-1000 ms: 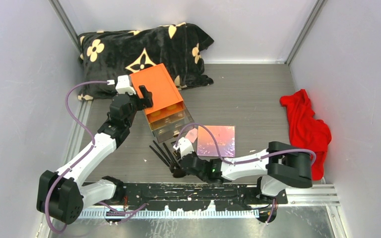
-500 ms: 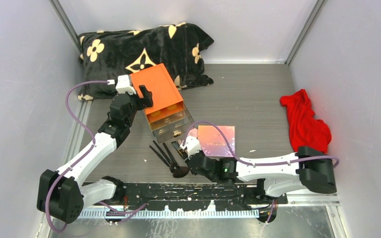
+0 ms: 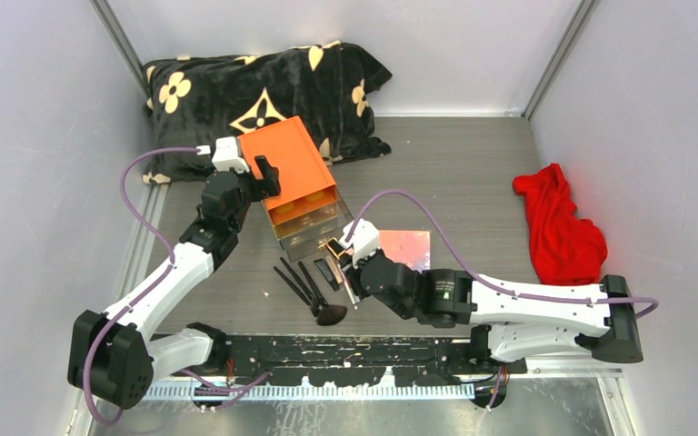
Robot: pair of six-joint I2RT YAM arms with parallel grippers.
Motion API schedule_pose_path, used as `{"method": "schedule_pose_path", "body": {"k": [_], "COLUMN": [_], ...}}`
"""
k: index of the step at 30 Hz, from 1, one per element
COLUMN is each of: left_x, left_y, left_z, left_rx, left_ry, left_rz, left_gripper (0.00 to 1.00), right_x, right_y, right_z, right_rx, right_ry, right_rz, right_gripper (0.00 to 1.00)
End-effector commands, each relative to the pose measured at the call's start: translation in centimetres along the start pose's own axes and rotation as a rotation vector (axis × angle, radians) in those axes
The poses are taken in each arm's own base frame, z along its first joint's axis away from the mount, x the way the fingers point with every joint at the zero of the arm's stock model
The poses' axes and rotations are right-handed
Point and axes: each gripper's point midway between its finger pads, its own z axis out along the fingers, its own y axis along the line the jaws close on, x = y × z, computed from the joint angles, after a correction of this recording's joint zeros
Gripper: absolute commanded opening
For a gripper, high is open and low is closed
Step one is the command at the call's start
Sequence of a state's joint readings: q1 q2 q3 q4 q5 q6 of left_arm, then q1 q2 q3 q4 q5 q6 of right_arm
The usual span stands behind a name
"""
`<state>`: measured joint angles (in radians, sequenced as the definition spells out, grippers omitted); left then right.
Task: Organize the makeup
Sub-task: Pick up the lipstick at the center of the board, then place the lipstick in the drawer.
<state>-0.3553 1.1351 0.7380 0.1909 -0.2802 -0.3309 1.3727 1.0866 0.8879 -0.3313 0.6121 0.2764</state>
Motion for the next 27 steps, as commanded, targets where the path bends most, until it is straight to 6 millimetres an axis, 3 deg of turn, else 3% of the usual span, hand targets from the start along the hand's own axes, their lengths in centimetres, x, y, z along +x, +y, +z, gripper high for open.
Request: {"method": "schedule_pose_path", "body": {"k": [1, 7, 11, 16, 27], "left_x": [8.6, 8.9, 8.8, 8.7, 8.7], "left_y": [4.4, 4.6, 4.6, 4.7, 5.1], "left_z": [-1.5, -1.5, -1.7, -2.0, -2.5], "left_rx": [-0.124, -0.127, -0.128, -0.127, -0.132], "left_ry": [0.306, 0.314, 0.308, 0.303, 0.297], "left_rz": [0.182, 0.190, 0.186, 0.187, 0.197], "left_gripper": [0.86, 0.86, 0.86, 0.86, 0.86], "right_x": [-4.0, -7.3, -8.3, -9.8, -11.9], "right_y": [-0.2, -0.8, -2.3, -1.8, -3.8], "right_z": [-1.6, -1.9, 0.1, 2.2, 5.3], "right_rx": [-0.016, 0.038, 0.153, 0.131, 0.124], "right_ry": [-0.069, -0.131, -0.128, -0.154, -0.172], "right_rz": [-0.026, -0.044, -0.093, -0.086, -0.028], "right_gripper": [0.19, 0.23, 0.24, 0.24, 0.29]}}
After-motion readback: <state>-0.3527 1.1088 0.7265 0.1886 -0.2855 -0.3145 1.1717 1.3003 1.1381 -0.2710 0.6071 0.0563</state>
